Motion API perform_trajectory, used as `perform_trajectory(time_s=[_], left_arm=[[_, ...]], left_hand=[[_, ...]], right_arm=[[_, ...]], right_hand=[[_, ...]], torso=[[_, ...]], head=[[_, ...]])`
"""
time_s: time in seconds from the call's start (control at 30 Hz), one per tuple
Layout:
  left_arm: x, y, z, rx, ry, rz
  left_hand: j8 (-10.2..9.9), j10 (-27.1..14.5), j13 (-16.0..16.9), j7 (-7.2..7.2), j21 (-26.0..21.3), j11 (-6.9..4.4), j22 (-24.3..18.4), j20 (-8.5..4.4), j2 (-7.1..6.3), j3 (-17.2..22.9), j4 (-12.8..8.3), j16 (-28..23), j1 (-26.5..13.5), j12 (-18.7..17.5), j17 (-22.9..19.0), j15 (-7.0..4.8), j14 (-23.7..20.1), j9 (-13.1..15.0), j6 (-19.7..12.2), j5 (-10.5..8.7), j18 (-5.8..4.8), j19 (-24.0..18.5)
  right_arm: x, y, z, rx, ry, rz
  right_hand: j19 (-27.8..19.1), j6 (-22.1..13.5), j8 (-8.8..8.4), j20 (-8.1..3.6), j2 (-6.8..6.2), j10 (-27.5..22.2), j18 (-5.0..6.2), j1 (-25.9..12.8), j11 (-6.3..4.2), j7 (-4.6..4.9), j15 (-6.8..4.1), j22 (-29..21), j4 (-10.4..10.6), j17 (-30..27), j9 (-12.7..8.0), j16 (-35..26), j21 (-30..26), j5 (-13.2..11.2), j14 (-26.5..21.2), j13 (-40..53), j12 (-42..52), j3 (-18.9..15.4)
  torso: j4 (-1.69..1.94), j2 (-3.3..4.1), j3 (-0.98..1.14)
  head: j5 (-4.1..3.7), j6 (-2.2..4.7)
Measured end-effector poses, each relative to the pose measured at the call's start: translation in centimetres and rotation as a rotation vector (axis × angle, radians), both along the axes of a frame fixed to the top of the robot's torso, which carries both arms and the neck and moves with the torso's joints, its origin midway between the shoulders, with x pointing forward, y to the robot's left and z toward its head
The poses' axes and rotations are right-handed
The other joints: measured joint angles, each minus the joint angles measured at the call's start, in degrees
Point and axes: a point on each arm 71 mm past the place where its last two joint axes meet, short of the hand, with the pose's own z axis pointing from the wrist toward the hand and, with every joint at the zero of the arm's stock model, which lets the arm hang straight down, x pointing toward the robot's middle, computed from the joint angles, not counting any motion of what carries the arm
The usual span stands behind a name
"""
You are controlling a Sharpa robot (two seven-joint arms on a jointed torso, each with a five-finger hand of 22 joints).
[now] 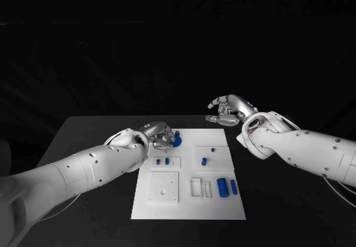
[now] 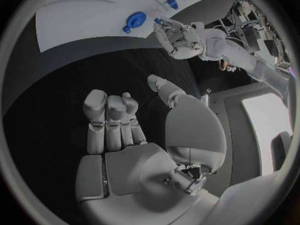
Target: Assemble the parts on the task board
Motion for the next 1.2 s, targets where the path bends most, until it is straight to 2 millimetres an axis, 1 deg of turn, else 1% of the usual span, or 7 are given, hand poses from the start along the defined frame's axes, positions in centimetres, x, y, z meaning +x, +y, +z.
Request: perform_trajectory(time_s=[0.23, 0.47, 0.8, 1.0, 1.2], left_arm=[[0.0, 1.4, -0.3, 0.009, 0.029, 0.022], [0.1, 2.2, -0.5, 0.02, 0.047, 0.037], [0.1, 2.2, -0.8, 0.038, 0.084, 0.036], [0.2, 2.5, -1.1, 0.053, 0.1, 0.043], [0.2, 2.6, -1.4, 0.062, 0.112, 0.046]], left_hand=[[-0.18, 0.01, 0.01, -0.01, 0.0, 0.0, 0.05, 0.01, -0.01, -0.07, -0.07, 0.0, 0.0, 0.0, 0.0, 0.0, 0.0, 0.01, -0.01, 0.0, 0.0, 0.01], [-0.22, 0.0, 0.03, -0.03, 0.0, 0.0, 0.04, 0.02, -0.09, 0.08, -0.23, 0.0, -0.08, -0.01, 0.0, 0.0, 0.0, 0.01, -0.05, 0.0, 0.0, 0.01], [0.03, 0.1, 0.03, 0.03, 0.0, 0.11, 0.03, 0.11, -0.18, 0.08, -0.24, 0.0, -0.15, -0.01, 0.01, 0.01, 0.01, -0.04, 0.0, 0.0, 0.0, 0.1], [0.02, 0.1, 0.03, 0.03, 0.0, 0.1, 0.03, 0.12, -0.31, 0.19, -0.15, 0.0, -0.17, -0.01, -0.04, 0.02, 0.01, -0.07, 0.02, -0.01, 0.01, 0.1], [0.01, 0.09, 0.03, -0.05, 0.0, 0.1, 0.02, 0.14, -0.34, 0.22, -0.18, 0.0, -0.29, -0.01, -0.04, 0.02, 0.02, -0.07, 0.19, -0.01, 0.01, 0.11]], right_arm=[[0.0, -0.2, 0.0, -0.001, 0.0, -0.004], [0.0, -0.3, 0.0, -0.002, 0.0, -0.006], [0.0, -0.3, 0.0, -0.002, 0.0, -0.005], [0.0, -0.3, 0.0, -0.002, 0.0, -0.005], [0.0, -0.3, 0.0, -0.002, 0.0, -0.005]], right_hand=[[0.0, 0.0, 0.0, 0.0, 0.0, 0.08, 0.0, 0.0, 0.08, 0.0, 0.0, 0.0, 0.0, 0.0, 0.0, 0.0, 0.0, 0.0, 0.0, -0.05, 0.0, 0.0], [0.0, 0.0, 0.0, 0.01, 0.0, -0.11, 0.0, 0.0, -0.11, 0.0, 0.0, 0.0, 0.0, 0.0, 0.0, -0.23, 0.0, 0.0, 0.0, -0.05, 0.0, 0.0], [0.22, 0.0, 0.0, -0.04, 0.0, -0.11, 0.0, 0.0, -0.11, 0.0, 0.02, 0.0, 0.0, 0.0, 0.0, -0.23, -0.22, 0.0, -0.02, -0.11, 0.0, 0.0], [0.22, 0.0, 0.0, -0.04, 0.0, -0.1, 0.0, 0.0, -0.1, 0.0, 0.02, 0.0, 0.0, 0.0, 0.0, -0.23, -0.22, 0.0, -0.02, -0.11, 0.0, 0.0], [0.22, 0.0, 0.0, -0.03, 0.0, -0.1, 0.0, 0.0, -0.1, 0.0, 0.02, 0.0, 0.0, 0.0, 0.0, -0.23, -0.22, 0.0, -0.02, -0.15, 0.0, 0.0]], torso=[[-0.02, 0.04, -0.01], [-0.15, 0.1, -0.01], [-0.25, 0.11, 0.02], [-0.31, 0.1, 0.06], [-0.31, 0.1, 0.1]], head=[[0.38, 0.04], [0.6, -0.15], [0.88, -0.26], [1.1, -0.36], [1.13, -0.41]])
